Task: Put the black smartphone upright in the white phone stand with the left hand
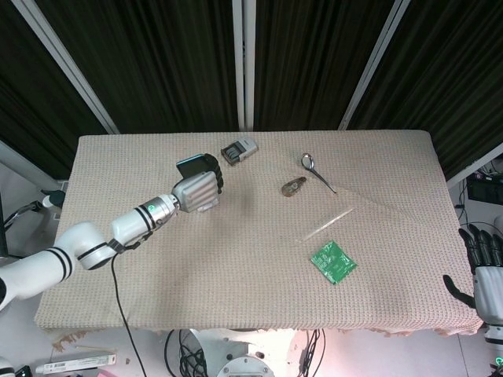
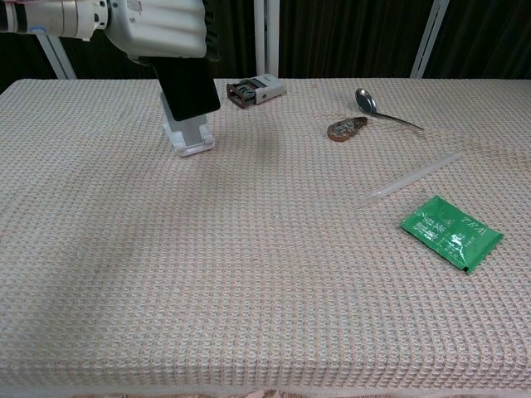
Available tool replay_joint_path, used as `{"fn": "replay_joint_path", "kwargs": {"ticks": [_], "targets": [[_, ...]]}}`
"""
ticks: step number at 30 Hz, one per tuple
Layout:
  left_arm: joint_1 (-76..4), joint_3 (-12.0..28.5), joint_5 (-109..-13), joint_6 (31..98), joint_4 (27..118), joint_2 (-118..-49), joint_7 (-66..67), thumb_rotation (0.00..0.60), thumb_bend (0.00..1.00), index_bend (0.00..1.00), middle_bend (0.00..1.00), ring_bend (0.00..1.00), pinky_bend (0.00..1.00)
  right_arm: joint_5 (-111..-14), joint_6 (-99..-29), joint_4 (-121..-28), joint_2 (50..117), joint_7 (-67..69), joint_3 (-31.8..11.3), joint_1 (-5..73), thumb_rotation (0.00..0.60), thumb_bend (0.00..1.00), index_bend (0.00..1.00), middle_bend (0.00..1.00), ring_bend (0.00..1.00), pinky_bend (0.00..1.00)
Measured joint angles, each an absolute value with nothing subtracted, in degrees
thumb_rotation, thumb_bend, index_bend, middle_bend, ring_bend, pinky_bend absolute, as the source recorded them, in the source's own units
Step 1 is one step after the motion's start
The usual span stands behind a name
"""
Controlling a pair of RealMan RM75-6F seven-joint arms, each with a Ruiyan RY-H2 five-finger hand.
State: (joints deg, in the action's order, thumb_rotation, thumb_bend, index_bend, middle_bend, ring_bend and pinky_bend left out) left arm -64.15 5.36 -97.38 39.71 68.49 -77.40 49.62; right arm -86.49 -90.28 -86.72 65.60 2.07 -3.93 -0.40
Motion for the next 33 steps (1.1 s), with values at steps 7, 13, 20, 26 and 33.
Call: {"fn": "replay_joint_path", "kwargs": {"ticks": [7, 13, 20, 26, 33], "targets": [[-65.4, 3.3, -98.0, 37.5, 67.1, -78.4, 48.8, 0.600, 0.38, 0.68, 0.55, 0.47, 0.35, -86.0, -89.8, -85.8, 65.9, 2.8, -4.0, -0.4, 0.600, 0.18, 0.00, 0.00, 0.00, 0.00], [-66.0, 2.7, -97.3, 36.3, 66.2, -79.1, 47.8, 0.600, 0.38, 0.68, 0.54, 0.47, 0.35, -85.7, -89.6, -85.4, 66.0, 3.5, -4.1, -0.4, 0.600, 0.18, 0.00, 0.00, 0.00, 0.00], [-66.2, 2.4, -96.7, 36.3, 65.4, -79.9, 46.3, 0.600, 0.38, 0.68, 0.54, 0.47, 0.35, -85.7, -89.2, -85.1, 66.1, 4.4, -4.0, -0.4, 0.600, 0.18, 0.00, 0.00, 0.00, 0.00], [-66.4, 1.6, -97.0, 37.2, 63.4, -81.3, 44.5, 0.600, 0.39, 0.68, 0.54, 0.47, 0.35, -85.5, -88.9, -84.8, 65.9, 5.1, -3.9, -0.5, 0.600, 0.18, 0.00, 0.00, 0.00, 0.00], [-66.8, 0.6, -98.2, 38.2, 61.8, -82.2, 42.9, 0.600, 0.39, 0.68, 0.54, 0.47, 0.35, -85.4, -89.3, -84.6, 65.9, 5.2, -4.2, -0.6, 0.600, 0.18, 0.00, 0.00, 0.00, 0.00]]}}
